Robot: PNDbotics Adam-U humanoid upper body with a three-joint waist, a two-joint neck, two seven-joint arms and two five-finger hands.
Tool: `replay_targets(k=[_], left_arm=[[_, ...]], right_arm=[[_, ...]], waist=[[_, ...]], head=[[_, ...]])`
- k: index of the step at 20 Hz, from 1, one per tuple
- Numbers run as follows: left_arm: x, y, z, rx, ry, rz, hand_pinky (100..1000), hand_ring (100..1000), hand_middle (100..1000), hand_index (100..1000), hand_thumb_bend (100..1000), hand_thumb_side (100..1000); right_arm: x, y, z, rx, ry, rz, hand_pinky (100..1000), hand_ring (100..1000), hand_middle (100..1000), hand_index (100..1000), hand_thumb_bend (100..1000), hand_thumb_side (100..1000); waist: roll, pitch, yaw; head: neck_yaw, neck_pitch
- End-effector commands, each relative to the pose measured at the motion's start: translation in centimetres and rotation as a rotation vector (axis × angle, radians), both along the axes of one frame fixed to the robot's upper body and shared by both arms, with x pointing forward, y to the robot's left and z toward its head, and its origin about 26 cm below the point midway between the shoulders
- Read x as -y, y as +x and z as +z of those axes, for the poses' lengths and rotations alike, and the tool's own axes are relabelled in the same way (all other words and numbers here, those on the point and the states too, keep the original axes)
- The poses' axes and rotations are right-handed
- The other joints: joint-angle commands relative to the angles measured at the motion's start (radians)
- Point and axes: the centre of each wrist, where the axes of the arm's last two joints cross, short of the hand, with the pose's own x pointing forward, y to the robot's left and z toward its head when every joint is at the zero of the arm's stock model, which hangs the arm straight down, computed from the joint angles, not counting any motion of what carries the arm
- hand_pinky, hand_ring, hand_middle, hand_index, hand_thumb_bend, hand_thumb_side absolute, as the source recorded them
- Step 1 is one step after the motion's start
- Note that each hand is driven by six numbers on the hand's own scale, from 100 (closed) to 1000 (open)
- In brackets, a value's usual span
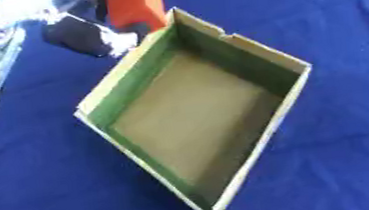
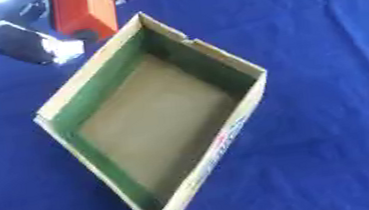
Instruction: Pick up objects on the table and place them in the box.
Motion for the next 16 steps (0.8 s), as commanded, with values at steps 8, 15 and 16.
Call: replay_targets(k=[8, 15, 16], left_arm=[[2.8, 0.9, -2.3, 0.01, 0.16, -0.088, 180, 415, 452, 793, 100, 366], [4.0, 1.8, -5.0, 0.032, 0.256, -0.095, 190, 443, 460, 793, 100, 364], [4.1, 1.9, -5.2, 0.031, 0.259, -0.096, 190, 443, 459, 792, 100, 363]], right_arm=[[-0.2, -0.3, 1.1, 0.047, -0.005, -0.001, 744, 696, 782, 740, 100, 562], [-0.1, -0.3, 1.0, 0.047, 0.0, -0.007, 745, 696, 783, 740, 100, 563], [-0.1, -0.3, 1.0, 0.047, 0.001, -0.008, 745, 696, 784, 739, 100, 563]], waist=[[-0.024, -0.196, -0.005], [-0.024, -0.189, -0.008], [-0.024, -0.188, -0.008]], head=[[-0.001, -0.016], [-0.007, -0.03], [-0.008, -0.031]])
